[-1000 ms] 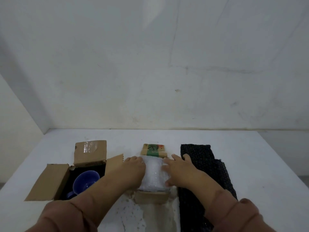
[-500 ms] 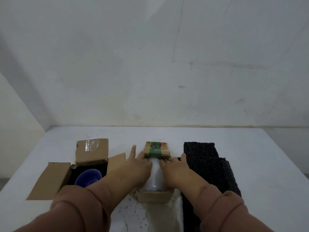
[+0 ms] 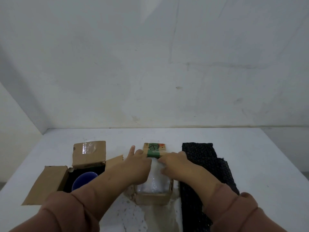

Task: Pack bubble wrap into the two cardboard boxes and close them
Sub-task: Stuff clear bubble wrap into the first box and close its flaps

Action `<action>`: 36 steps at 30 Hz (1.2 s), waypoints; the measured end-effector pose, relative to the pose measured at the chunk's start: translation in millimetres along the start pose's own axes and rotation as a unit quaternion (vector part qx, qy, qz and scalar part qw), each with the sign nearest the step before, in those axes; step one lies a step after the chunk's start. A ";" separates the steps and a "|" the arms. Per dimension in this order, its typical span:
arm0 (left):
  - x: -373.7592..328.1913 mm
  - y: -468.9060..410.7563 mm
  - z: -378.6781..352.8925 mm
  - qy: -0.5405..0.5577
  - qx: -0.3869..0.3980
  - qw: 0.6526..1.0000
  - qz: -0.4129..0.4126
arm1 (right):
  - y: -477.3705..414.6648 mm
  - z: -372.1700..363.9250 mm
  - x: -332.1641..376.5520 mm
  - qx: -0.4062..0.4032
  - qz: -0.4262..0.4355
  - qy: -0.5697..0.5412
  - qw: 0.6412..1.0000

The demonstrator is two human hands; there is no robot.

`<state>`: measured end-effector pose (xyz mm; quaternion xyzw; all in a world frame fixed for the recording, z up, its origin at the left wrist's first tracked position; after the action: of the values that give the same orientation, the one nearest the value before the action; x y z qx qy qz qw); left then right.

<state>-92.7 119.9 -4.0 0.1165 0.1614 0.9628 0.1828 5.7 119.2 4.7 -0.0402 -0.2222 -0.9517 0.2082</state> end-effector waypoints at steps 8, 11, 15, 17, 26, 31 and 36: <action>-17.7 -8.7 -19.1 -0.013 0.026 0.998 -0.047 | -4.3 -37.0 14.1 0.060 0.004 0.106 0.993; -17.5 -10.4 -24.3 -0.018 0.018 0.999 -0.048 | -5.2 -38.5 15.1 0.059 0.003 0.114 0.992; -17.2 -7.1 -25.6 -0.021 -0.024 0.998 -0.051 | -8.5 -35.0 11.0 0.070 0.018 0.112 0.991; -15.6 -3.7 -23.7 -0.010 -0.041 0.998 -0.050 | -7.5 -33.3 8.8 0.071 0.024 0.101 0.992; -6.1 10.8 -11.7 -0.149 -0.010 0.989 -0.001 | 4.1 -23.0 -11.5 0.079 -0.084 0.173 0.978; -11.7 4.1 -29.1 -0.152 0.035 0.988 -0.009 | -2.8 -42.9 -19.1 0.130 -0.124 0.092 0.979; -5.2 -0.4 -31.3 -0.068 0.053 0.996 0.007 | -6.7 -51.1 -20.4 0.169 -0.125 0.011 0.978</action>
<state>-96.7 109.8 -33.8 0.1926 0.1990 0.9438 0.1804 22.2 109.9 -47.5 0.0346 -0.3808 -0.9192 0.0941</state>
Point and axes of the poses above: each hand's wrist, its own y-axis away from the middle knuckle, its own z-axis out of the back of the hand, x = y × z, the point moved 7 cm from there along -y, towards the middle knuckle, and after that the axes turned 6 degrees about z, right-handed, at the moved point
